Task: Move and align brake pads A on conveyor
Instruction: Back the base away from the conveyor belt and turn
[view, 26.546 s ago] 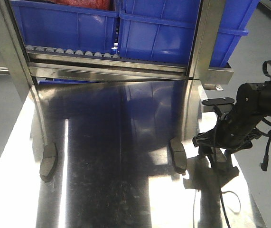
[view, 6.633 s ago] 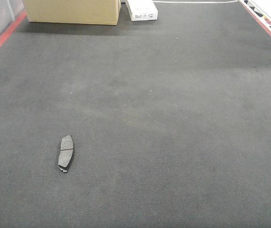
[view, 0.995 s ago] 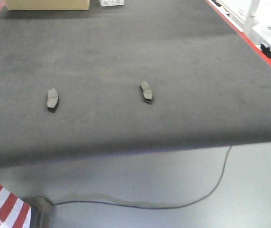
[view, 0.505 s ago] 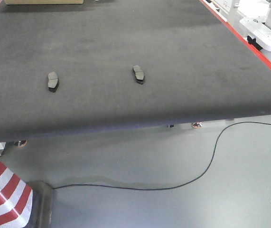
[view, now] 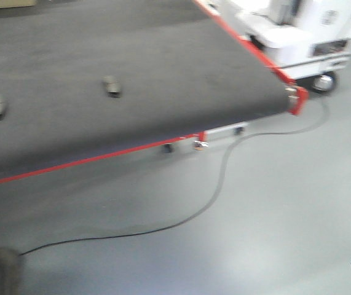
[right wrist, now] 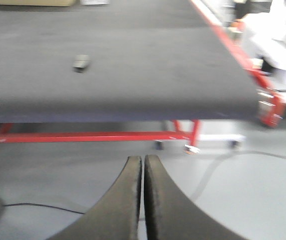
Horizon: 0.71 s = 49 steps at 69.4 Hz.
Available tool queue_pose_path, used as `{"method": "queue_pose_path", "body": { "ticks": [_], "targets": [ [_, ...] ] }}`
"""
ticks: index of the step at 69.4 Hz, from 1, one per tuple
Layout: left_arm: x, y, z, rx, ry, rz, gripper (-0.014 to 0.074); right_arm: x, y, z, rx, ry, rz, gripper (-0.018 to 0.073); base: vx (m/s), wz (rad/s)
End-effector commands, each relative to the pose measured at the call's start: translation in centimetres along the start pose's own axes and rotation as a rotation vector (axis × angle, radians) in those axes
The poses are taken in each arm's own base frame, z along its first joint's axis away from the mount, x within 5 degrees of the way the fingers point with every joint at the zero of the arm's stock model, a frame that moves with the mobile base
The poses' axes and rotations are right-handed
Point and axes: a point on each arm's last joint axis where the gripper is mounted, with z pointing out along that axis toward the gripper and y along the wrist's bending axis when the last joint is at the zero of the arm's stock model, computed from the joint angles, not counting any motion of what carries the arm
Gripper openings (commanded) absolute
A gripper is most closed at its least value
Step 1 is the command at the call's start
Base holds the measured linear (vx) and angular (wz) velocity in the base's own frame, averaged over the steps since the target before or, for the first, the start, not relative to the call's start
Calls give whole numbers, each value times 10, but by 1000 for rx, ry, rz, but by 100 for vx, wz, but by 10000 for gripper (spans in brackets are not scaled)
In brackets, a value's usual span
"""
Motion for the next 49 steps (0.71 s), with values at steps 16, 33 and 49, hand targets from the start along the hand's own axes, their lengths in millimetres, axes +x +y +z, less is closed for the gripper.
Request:
{"method": "queue_pose_path", "body": {
  "ticks": [16, 33, 49],
  "targets": [
    [-13, -2, -1, 27, -81, 5, -6, -15, 0, -2, 5, -87, -16, -9, -12, -83],
    [-13, -2, -1, 27, -81, 5, -6, -15, 0, -2, 5, -84, -16, -9, -9, -90],
    [-13, -2, -1, 27, -81, 5, -6, -15, 0, -2, 5, -84, -16, -9, -3, -77]
  ]
}}
